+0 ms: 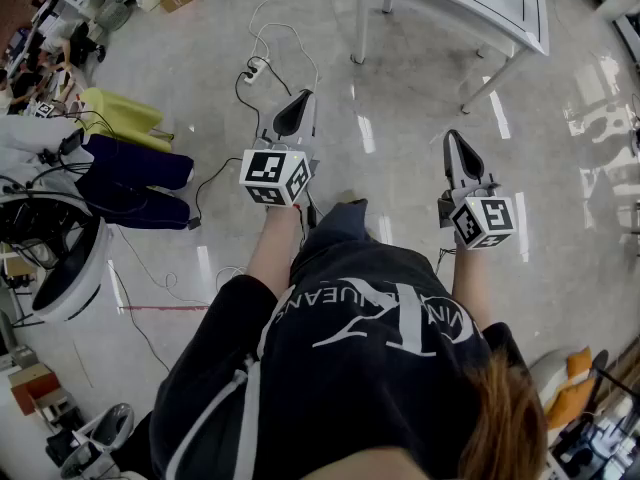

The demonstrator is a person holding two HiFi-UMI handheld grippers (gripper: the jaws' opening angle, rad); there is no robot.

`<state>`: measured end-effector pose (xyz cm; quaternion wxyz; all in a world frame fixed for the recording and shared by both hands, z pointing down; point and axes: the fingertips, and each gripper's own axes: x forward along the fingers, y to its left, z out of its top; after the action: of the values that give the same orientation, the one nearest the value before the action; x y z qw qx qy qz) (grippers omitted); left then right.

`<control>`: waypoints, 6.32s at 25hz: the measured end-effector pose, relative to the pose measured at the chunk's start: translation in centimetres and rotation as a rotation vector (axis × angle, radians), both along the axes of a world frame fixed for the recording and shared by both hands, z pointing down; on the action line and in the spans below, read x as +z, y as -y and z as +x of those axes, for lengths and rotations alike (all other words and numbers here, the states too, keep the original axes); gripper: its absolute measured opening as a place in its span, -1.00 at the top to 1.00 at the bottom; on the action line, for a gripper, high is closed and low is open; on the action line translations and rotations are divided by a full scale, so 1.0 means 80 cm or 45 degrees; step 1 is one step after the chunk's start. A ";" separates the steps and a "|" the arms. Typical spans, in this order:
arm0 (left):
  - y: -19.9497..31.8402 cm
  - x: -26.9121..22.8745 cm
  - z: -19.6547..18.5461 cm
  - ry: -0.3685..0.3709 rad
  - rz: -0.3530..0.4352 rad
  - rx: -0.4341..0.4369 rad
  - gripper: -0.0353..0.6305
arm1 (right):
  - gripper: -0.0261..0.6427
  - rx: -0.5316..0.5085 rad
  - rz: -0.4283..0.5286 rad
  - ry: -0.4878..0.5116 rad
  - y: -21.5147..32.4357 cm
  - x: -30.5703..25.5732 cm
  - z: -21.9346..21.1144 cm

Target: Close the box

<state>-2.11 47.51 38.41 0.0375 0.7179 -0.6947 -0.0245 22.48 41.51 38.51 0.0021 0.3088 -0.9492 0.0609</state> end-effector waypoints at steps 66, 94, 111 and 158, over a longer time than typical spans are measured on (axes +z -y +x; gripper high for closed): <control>0.478 0.086 -0.221 -0.183 -0.377 0.158 0.07 | 0.93 0.153 -0.165 -0.112 0.421 0.065 -0.222; 0.731 0.101 -0.211 -0.281 -0.471 0.157 0.01 | 0.93 0.140 -0.222 -0.131 0.676 0.087 -0.230; 0.849 0.114 -0.222 -0.509 -0.458 0.035 0.01 | 0.93 0.093 -0.268 -0.165 0.802 0.107 -0.231; 0.994 0.144 -0.222 -1.234 -0.376 0.223 0.54 | 0.93 0.368 -0.407 -0.218 0.860 0.142 -0.223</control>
<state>-19.88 -31.99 49.94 0.4582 0.6667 -0.5306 -0.2529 4.60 -27.30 49.89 0.1226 0.4414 -0.8697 0.1838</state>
